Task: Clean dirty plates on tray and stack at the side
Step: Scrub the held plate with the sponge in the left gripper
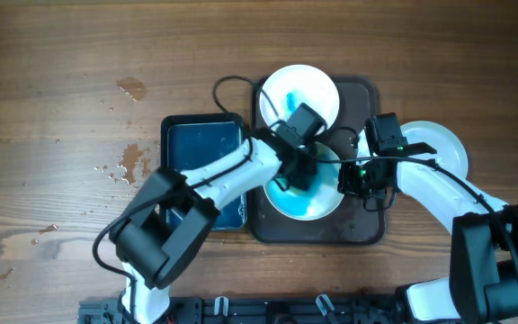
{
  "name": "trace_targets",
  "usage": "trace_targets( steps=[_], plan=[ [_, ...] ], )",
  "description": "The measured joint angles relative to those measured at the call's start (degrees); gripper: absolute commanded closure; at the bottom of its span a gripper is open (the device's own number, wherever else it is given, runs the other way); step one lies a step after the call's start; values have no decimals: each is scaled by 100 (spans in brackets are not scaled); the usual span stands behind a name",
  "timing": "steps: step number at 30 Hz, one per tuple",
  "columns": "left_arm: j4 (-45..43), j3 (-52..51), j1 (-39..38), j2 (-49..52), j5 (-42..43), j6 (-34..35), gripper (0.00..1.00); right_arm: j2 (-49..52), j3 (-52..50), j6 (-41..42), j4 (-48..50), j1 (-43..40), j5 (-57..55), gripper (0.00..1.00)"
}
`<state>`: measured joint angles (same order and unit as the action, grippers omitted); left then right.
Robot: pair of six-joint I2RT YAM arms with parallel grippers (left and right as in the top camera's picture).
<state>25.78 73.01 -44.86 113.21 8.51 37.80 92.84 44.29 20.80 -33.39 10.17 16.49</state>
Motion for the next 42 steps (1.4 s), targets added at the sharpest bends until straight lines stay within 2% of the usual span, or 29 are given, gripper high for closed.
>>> trace_targets(
  steps=[2, 4, 9, 13, 16, 18, 21, 23, 27, 31, 38, 42],
  plan=[
    [-420, -13, -280, 96, 428, 0, 96, 0, 0, 4, -11, 0, 0, 96],
    [-479, -13, -437, 157, 610, 0, 96, 0, 0, 22, -20, 0, -2, 96],
    [-26, 66, -343, 175, 730, -61, 96, -7, 0, 20, -28, 0, -4, 96],
    [981, 153, -50, 72, 251, -70, 96, -7, 0, 20, -31, 0, -7, 96],
    [1593, 129, 177, -125, -577, -85, 96, -7, 2, 20, -31, 0, -7, 96],
    [1775, 118, 330, -164, -1178, -90, 96, -7, 2, 20, -31, 0, -7, 96],
    [1720, 109, 326, -170, -1198, -105, 96, -7, 2, 20, -31, 0, -7, 96],
    [1355, 48, 343, -168, -894, -107, 96, -7, 2, 24, -44, 0, -7, 96],
    [-33, -15, 354, 96, 551, -105, 96, -9, 7, 63, -68, -13, -22, 96],
    [-570, -9, 131, 306, 1191, -83, 96, -17, 4, 63, -85, -22, -44, 96],
    [-433, -4, -68, 369, 2000, -190, 96, -17, 4, 85, -85, -22, -44, 96],
    [778, 136, 205, 258, 1655, -260, 96, -17, 4, 83, -85, -20, -42, 96]
  ],
)
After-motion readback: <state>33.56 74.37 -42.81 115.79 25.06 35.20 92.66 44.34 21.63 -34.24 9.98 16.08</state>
